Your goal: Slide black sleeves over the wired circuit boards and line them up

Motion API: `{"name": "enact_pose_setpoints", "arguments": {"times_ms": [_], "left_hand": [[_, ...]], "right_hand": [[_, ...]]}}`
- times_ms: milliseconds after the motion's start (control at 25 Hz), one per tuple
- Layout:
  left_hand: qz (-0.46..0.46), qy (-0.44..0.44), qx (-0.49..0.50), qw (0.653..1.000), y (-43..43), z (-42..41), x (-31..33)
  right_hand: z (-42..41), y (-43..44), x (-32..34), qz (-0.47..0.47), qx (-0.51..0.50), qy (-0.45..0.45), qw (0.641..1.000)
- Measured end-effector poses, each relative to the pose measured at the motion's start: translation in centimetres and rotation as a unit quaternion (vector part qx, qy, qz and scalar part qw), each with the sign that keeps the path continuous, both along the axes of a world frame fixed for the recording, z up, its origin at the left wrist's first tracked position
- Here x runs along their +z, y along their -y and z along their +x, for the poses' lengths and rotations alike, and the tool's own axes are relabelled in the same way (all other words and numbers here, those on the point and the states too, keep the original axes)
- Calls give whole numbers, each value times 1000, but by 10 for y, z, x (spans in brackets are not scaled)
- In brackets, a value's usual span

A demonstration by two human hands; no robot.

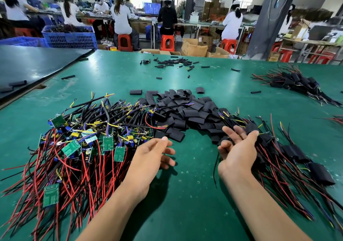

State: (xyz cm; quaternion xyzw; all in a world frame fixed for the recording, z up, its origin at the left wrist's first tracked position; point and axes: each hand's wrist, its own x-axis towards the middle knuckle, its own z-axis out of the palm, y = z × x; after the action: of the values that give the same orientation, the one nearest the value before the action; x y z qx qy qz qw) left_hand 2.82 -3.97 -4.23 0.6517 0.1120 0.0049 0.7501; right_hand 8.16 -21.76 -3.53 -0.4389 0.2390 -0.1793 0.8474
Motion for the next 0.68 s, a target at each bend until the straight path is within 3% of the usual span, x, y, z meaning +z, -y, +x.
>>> {"name": "enact_pose_setpoints", "arguments": {"times_ms": [160,320,440,520,600,680], "left_hand": [[12,1,-2,1000,0,1,-2],[51,12,-7,999,1,0,-6],[112,38,-7,993,3,0,-9],[140,54,-3,989,4,0,-10],[130,64,10,989,4,1,-11],[107,66,20,992,2,4,-13]], "right_hand": [[4,-1,-6,0,38,44,998],[4,-14,-16,-159,129,85,975],[-5,-28,-24,-306,212,115,921],[-11,-36,-29,-404,274,126,864],[-14,-43,-30,-480,324,129,805],[-16,-46,-29,-505,355,138,775]]}}
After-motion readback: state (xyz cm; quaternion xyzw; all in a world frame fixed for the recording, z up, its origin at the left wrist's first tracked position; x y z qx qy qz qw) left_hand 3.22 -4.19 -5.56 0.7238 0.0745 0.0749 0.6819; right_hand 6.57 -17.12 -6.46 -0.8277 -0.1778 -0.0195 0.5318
